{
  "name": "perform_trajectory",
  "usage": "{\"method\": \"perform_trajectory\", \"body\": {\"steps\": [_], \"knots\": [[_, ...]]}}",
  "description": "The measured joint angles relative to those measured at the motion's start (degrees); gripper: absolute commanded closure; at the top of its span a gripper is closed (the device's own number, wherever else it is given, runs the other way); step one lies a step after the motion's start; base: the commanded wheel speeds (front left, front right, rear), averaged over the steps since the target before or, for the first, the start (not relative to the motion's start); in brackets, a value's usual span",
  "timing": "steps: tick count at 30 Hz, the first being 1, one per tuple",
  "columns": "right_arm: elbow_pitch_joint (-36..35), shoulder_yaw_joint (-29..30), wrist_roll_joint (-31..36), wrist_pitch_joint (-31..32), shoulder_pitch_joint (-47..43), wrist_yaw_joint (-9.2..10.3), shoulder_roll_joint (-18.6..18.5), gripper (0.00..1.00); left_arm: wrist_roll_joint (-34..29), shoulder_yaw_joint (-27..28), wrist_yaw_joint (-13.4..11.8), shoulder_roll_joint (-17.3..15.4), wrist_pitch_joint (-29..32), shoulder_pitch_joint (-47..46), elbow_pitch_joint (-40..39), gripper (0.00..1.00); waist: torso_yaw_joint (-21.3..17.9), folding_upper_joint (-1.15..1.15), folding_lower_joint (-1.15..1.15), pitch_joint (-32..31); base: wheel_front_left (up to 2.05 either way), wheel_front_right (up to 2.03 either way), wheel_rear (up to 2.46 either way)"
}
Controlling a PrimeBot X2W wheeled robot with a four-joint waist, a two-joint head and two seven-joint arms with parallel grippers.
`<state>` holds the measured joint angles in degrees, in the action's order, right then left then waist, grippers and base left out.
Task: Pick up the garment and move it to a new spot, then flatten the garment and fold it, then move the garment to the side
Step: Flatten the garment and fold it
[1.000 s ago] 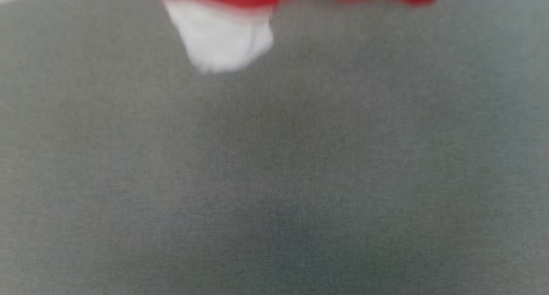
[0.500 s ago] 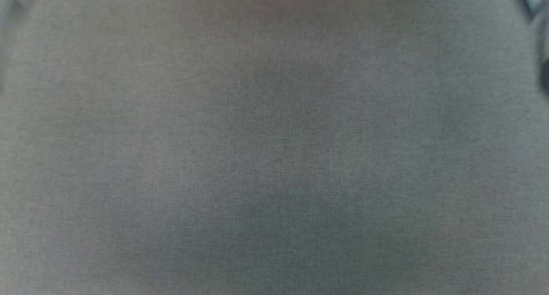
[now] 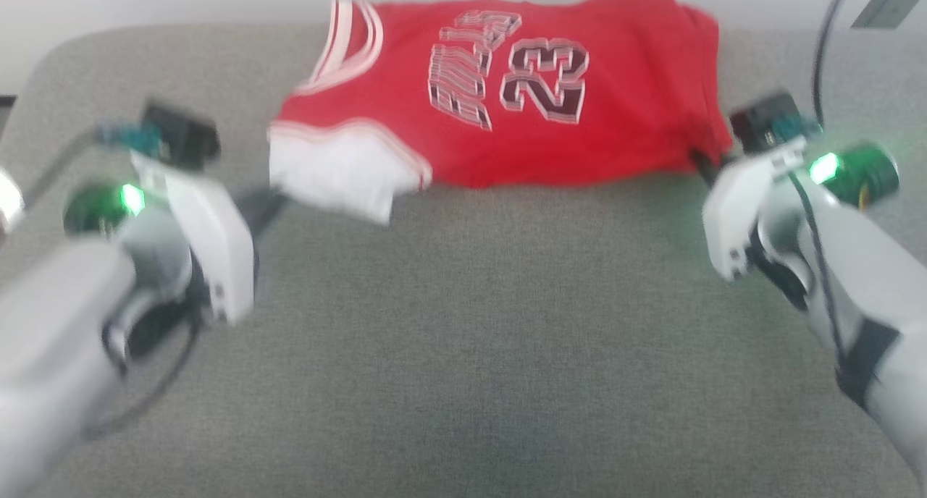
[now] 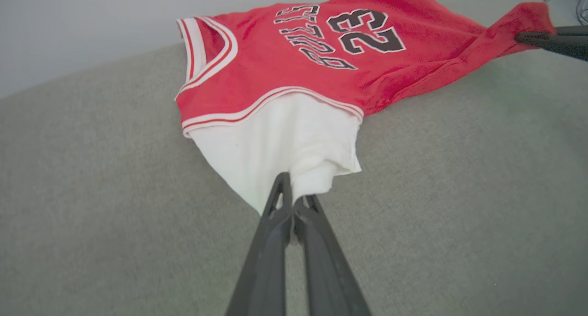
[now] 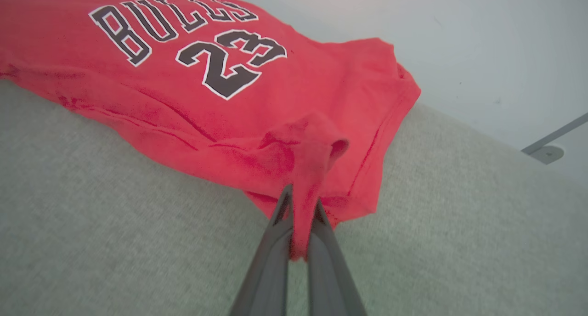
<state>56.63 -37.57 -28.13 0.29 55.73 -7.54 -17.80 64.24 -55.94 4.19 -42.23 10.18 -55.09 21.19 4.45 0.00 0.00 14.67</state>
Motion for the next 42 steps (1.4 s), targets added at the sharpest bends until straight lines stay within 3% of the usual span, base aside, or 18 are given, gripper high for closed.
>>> {"method": "perform_trajectory", "body": {"steps": [3,4,10,17,22,30,35,39,42], "knots": [[-8.9,-3.0,-6.3,3.2,-6.5,0.00,-5.0,1.00,2.8,-0.7,-4.2,-3.4,1.1,7.2,-7.6,1.00,0.1,0.00,0.00,-1.8,0.00,0.00,0.00],[-14.4,-4.4,-9.3,5.0,-10.4,0.00,-9.3,1.00,3.9,-1.3,-7.2,-5.7,1.3,11.9,-13.1,1.00,0.2,0.00,0.00,-2.8,0.00,0.00,0.00],[-28.3,-5.1,-15.7,10.0,-21.1,0.00,-19.2,1.00,7.7,-2.2,-16.4,-12.5,0.2,23.6,-27.7,1.00,0.4,0.00,0.00,-4.0,0.00,0.00,0.00],[-39.1,-2.5,-19.3,15.8,-31.6,0.00,-25.5,1.00,12.2,-3.2,-23.8,-17.4,-0.1,32.2,-37.2,1.00,0.6,0.00,0.00,-4.4,0.00,0.00,0.00],[-44.4,0.4,-20.7,20.0,-38.5,0.00,-27.7,1.00,14.8,-4.1,-27.4,-19.1,0.3,36.1,-41.7,1.00,0.6,0.00,0.00,-4.7,0.00,0.00,0.00],[-48.5,8.6,-19.6,21.9,-44.8,0.00,-26.6,1.00,12.9,-3.2,-29.3,-20.7,-1.2,35.8,-45.1,1.00,0.2,0.00,0.00,-4.8,0.00,0.00,0.00],[-51.3,14.1,-16.7,22.9,-45.9,0.00,-24.2,1.00,8.5,-0.4,-29.6,-23.9,-1.7,30.4,-46.2,1.00,-0.7,0.00,0.00,-5.0,0.00,0.00,0.00],[-53.3,18.0,-13.3,23.8,-45.2,0.00,-21.4,1.00,4.1,1.4,-27.6,-25.1,-0.8,24.7,-45.2,1.00,-1.9,0.00,0.00,-5.0,0.00,0.00,0.00],[-53.4,20.3,-10.2,24.2,-43.2,0.00,-19.1,1.00,1.8,2.0,-23.8,-23.6,1.0,19.7,-42.0,1.00,-2.6,0.00,0.00,-4.6,0.00,0.00,0.00]]}}
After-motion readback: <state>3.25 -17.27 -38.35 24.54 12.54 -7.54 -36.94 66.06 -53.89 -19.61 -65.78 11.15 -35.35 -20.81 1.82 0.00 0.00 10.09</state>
